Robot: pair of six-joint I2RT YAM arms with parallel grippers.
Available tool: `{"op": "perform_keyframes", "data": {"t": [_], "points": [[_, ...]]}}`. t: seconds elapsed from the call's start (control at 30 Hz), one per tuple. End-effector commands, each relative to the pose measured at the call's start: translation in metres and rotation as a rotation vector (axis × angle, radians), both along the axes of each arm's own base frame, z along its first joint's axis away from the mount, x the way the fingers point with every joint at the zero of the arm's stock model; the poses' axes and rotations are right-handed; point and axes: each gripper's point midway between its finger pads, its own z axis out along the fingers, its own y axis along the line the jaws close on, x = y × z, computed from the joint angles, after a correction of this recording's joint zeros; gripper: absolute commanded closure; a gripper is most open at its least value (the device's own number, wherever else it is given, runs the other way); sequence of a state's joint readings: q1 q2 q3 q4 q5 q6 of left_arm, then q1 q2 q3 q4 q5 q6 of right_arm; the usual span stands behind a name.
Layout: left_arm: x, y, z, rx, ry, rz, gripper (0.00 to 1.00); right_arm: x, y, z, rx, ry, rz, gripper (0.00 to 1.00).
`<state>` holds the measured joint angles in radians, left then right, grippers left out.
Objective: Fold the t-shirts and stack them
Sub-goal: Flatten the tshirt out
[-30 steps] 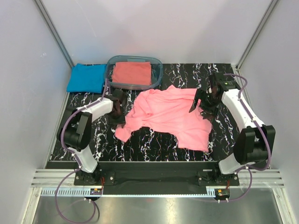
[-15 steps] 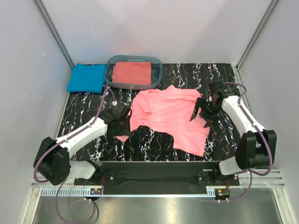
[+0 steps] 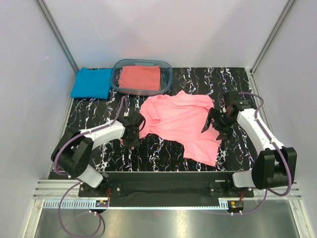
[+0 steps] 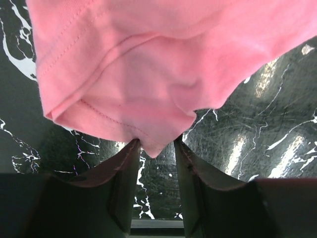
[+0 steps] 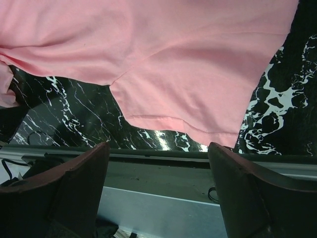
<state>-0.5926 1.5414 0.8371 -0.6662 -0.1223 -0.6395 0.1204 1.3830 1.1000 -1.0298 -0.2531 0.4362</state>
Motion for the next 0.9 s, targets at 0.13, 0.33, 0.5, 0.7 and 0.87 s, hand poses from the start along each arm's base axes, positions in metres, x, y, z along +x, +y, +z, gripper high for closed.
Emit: {"op": "perform_keyframes", "data": {"t": [0.13,0.33,0.5,0.7,0.87], "points": [[0.007,0.016,-0.021,0.125,0.014,0.030,0.80,-0.011,0.000,-0.012,0.012,0.004,-0.128,0.17],[0.012,0.035,-0.010,0.208,-0.008,0.042,1.00,-0.018,0.000,-0.029,0.019,0.067,-0.199,0.19],[0.019,0.057,0.013,0.219,-0.046,0.092,1.00,-0.032,-0.013,-0.048,0.008,0.161,-0.291,0.19],[0.035,0.089,0.027,0.196,-0.070,0.176,1.00,-0.041,-0.012,-0.063,0.026,0.207,-0.317,0.45],[0.045,0.096,0.032,0.250,-0.085,0.167,1.00,-0.058,-0.009,-0.075,0.026,0.260,-0.270,0.47]]}}
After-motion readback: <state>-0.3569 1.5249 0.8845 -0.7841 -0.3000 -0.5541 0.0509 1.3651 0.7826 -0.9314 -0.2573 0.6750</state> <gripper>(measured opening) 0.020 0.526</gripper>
